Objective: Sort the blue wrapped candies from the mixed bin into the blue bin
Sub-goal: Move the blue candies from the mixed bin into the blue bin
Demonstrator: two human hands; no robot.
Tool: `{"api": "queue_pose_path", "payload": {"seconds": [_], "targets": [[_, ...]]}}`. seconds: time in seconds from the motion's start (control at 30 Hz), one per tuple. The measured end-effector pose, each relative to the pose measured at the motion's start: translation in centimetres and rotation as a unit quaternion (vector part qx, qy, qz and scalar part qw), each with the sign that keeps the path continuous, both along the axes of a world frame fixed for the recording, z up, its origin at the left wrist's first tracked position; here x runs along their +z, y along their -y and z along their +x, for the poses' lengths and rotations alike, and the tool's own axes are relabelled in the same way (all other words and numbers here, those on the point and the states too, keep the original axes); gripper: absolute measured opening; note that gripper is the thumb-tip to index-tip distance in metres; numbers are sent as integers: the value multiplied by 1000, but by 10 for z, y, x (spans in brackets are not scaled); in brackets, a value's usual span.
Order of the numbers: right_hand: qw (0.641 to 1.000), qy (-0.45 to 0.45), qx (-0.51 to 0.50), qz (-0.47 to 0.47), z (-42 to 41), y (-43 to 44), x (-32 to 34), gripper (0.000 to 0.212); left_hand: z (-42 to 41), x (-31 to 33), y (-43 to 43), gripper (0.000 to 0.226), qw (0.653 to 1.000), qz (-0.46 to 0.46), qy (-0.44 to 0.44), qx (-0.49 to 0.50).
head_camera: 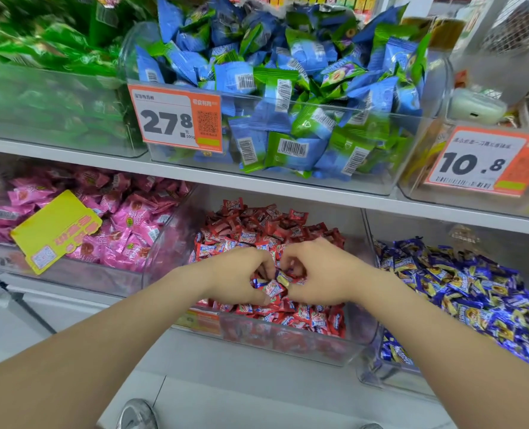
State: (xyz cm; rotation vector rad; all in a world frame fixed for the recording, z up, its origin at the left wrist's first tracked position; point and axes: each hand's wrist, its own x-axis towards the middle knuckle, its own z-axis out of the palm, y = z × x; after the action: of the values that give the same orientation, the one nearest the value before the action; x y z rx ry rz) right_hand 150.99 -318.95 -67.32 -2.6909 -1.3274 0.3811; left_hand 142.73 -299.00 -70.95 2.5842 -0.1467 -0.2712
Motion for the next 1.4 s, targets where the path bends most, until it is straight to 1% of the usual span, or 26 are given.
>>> {"api": "queue_pose_path", "payload": {"seconds": [0.03,0.1,0.17,0.27,0.37,0.43,0.53,0.63,0.7,0.73,0.77,0.83,0.87,0.93,0.97,1.03,1.07,1.1,1.17,1.23,1.27,1.3,1.33,1.37,1.4], "targets": [[1000,5,15,-4,-4,-3,-4,34,0,0,1,39,1000,-7,-8,-1],[997,61,41,-32,-9,-9,-10,36,-1,0,3,38,1000,2,-12,-2],[995,87,35,-44,-8,-14,-14,30,-1,-2,3,40,1000,15,-14,0],[999,47,-16,-20,1,-12,-8,21,-2,1,2,43,999,33,-38,-3],[998,8,-47,44,10,-2,7,9,-2,3,-2,46,997,58,-53,-19],[996,0,-66,64,12,5,17,13,-3,5,-2,45,995,76,-55,-24],[997,18,-68,33,12,11,24,23,-4,10,0,39,994,96,-47,-17],[999,-14,-43,1,6,8,20,31,-4,9,1,31,996,94,-10,-4],[999,-9,-25,-27,2,5,10,23,-3,7,1,31,996,81,20,10],[998,17,-11,-55,0,4,5,16,-3,7,0,33,996,79,27,14],[994,51,5,-92,-2,2,1,17,-3,6,-1,35,996,78,26,16],[985,94,10,-142,-3,0,-5,32,-3,6,-4,42,996,84,2,8],[984,98,8,-147,-2,-1,-7,33,-4,7,-6,43,996,90,-14,-1],[988,72,4,-139,1,-2,-6,23,-4,9,-8,45,995,97,-33,-5],[990,46,3,-133,3,-1,-6,23,-5,9,-10,48,995,93,-36,2],[995,0,-16,-97,5,4,2,36,-5,11,-14,54,996,79,-28,23],[998,-6,-30,-62,7,7,8,41,-5,13,-16,55,997,71,-19,34],[998,-1,-44,-32,8,11,15,44,-5,14,-18,54,997,66,-8,39],[998,24,-64,-1,11,16,25,53,-5,17,-20,53,997,65,13,36],[997,39,-64,-6,12,18,26,62,-6,20,-22,53,997,68,13,30],[998,34,-57,-13,12,18,23,62,-7,20,-23,53,998,63,2,31],[999,23,-46,-15,12,17,19,57,-7,20,-23,55,998,56,-15,34],[999,14,-38,-14,12,16,16,48,-7,21,-22,56,997,49,-37,37],[999,11,-38,-20,12,13,14,34,-7,20,-20,53,997,48,-54,39],[999,9,-39,-24,11,10,13,28,-7,21,-17,48,996,50,-63,40]]}}
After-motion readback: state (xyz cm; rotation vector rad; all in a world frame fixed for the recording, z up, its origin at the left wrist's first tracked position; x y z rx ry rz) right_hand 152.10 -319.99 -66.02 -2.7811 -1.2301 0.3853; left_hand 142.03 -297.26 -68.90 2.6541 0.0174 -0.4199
